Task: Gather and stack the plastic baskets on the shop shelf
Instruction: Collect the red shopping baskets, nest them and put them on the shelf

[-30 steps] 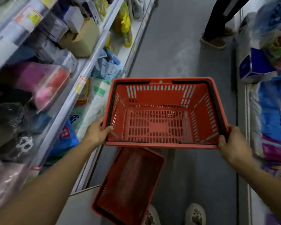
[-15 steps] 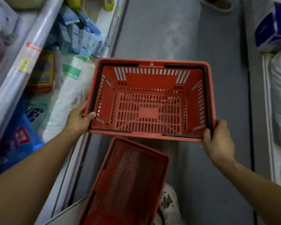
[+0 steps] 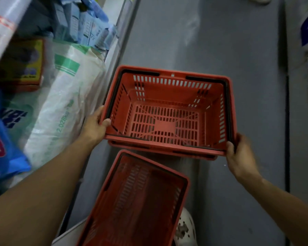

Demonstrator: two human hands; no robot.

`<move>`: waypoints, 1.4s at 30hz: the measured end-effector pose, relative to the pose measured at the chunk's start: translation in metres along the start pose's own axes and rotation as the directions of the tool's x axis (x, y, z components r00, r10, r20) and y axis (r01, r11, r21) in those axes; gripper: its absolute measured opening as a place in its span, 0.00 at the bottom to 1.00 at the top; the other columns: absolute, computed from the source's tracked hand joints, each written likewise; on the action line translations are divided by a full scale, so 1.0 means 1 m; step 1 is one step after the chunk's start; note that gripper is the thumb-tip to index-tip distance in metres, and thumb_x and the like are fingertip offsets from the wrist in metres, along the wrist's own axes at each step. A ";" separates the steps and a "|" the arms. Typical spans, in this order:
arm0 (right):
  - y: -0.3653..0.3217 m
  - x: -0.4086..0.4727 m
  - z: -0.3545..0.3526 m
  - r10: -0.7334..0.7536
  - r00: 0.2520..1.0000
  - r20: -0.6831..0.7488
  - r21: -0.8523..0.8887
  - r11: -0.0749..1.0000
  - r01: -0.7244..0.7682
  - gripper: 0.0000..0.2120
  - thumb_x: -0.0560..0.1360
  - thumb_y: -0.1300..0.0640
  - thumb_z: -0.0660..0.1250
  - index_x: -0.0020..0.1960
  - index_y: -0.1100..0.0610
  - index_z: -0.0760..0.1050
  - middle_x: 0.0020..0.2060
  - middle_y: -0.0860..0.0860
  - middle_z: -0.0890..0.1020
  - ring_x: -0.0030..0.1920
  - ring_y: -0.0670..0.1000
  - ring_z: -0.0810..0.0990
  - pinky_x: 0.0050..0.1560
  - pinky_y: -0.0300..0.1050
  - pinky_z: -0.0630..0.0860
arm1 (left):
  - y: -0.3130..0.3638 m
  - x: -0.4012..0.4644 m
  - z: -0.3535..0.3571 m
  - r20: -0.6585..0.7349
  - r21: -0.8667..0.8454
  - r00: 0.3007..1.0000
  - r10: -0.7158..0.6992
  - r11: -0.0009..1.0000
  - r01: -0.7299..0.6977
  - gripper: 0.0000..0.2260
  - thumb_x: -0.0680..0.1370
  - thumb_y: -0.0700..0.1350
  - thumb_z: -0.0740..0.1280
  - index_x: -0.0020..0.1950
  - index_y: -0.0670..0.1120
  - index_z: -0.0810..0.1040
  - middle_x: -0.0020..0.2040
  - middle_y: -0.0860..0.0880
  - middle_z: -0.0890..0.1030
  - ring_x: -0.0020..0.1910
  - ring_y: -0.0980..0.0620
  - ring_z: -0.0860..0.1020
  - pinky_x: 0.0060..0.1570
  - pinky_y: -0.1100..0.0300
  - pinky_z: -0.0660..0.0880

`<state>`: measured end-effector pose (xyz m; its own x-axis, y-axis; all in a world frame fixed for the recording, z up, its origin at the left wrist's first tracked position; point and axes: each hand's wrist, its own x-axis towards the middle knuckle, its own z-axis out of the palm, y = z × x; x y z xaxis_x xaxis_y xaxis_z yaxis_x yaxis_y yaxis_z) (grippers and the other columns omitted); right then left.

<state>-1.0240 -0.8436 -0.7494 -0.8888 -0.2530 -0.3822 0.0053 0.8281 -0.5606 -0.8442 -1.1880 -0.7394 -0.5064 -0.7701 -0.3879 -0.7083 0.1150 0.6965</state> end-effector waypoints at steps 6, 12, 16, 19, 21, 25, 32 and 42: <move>-0.010 -0.034 0.010 -0.213 0.966 0.146 -0.212 0.947 0.241 0.19 0.78 0.58 0.60 0.68 0.61 0.66 0.63 0.61 0.72 0.63 0.60 0.72 0.63 0.54 0.68 | -0.031 -0.064 0.014 0.063 0.127 0.996 -0.060 0.991 0.051 0.24 0.79 0.40 0.65 0.74 0.43 0.65 0.69 0.45 0.73 0.68 0.46 0.71 0.61 0.61 0.64; -0.021 -0.082 0.047 -0.345 0.790 0.506 -0.285 0.798 0.531 0.20 0.79 0.55 0.58 0.71 0.54 0.65 0.64 0.55 0.74 0.62 0.57 0.74 0.56 0.55 0.75 | -0.109 -0.158 0.025 -0.036 0.079 0.980 -0.196 0.977 0.198 0.25 0.79 0.46 0.65 0.75 0.45 0.64 0.74 0.42 0.69 0.72 0.43 0.67 0.70 0.44 0.65; -0.014 -0.104 0.078 -0.276 0.731 0.624 -0.338 0.748 0.571 0.26 0.79 0.55 0.59 0.75 0.55 0.57 0.70 0.57 0.68 0.68 0.59 0.68 0.64 0.54 0.70 | -0.173 -0.252 0.041 -0.143 -0.024 0.945 -0.295 0.955 0.294 0.25 0.77 0.46 0.65 0.74 0.43 0.66 0.70 0.39 0.72 0.69 0.40 0.70 0.70 0.44 0.65; -0.005 -0.109 0.099 -0.255 0.744 0.618 -0.353 0.756 0.552 0.29 0.77 0.55 0.61 0.76 0.56 0.56 0.70 0.60 0.66 0.68 0.62 0.67 0.67 0.56 0.67 | -0.217 -0.322 0.053 -0.253 -0.065 0.874 -0.414 0.909 0.412 0.27 0.77 0.48 0.65 0.74 0.41 0.65 0.70 0.37 0.72 0.69 0.37 0.70 0.70 0.43 0.65; 0.000 -0.106 0.112 -0.282 0.749 0.600 -0.369 0.733 0.571 0.31 0.76 0.55 0.63 0.76 0.57 0.55 0.70 0.62 0.65 0.68 0.65 0.65 0.67 0.59 0.65 | -0.241 -0.357 0.067 -0.327 -0.066 0.808 -0.490 0.865 0.498 0.29 0.75 0.47 0.66 0.73 0.37 0.64 0.70 0.33 0.71 0.68 0.33 0.70 0.69 0.42 0.64; 0.003 -0.089 0.136 -0.300 0.742 0.600 -0.390 0.699 0.599 0.34 0.77 0.53 0.64 0.77 0.55 0.51 0.73 0.61 0.60 0.69 0.68 0.62 0.69 0.61 0.61 | -0.253 -0.393 0.097 -0.348 -0.176 0.722 -0.598 0.798 0.577 0.31 0.77 0.45 0.66 0.76 0.37 0.57 0.77 0.36 0.58 0.76 0.37 0.58 0.73 0.47 0.55; 0.008 -0.071 0.165 -0.212 0.765 0.608 -0.347 0.796 0.496 0.37 0.76 0.51 0.65 0.78 0.51 0.48 0.73 0.61 0.64 0.70 0.62 0.66 0.69 0.54 0.63 | -0.262 -0.384 0.124 -0.372 -0.500 0.580 -0.725 0.683 0.532 0.37 0.77 0.44 0.67 0.79 0.42 0.48 0.76 0.39 0.61 0.73 0.40 0.64 0.72 0.47 0.60; 0.008 -0.130 0.095 -0.261 0.811 0.523 -0.263 0.856 0.445 0.36 0.71 0.40 0.65 0.73 0.39 0.51 0.68 0.59 0.71 0.65 0.62 0.73 0.63 0.62 0.72 | -0.234 -0.409 0.080 -0.419 -0.472 0.585 -0.694 0.717 0.513 0.34 0.77 0.47 0.67 0.78 0.46 0.53 0.71 0.39 0.71 0.68 0.40 0.71 0.68 0.48 0.66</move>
<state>-0.8648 -0.8512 -0.7738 -0.4831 -0.6833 -0.5475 -0.5117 0.7277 -0.4567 -0.5104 -0.8497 -0.7923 0.4013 -0.7933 -0.4579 -0.5359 -0.6087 0.5850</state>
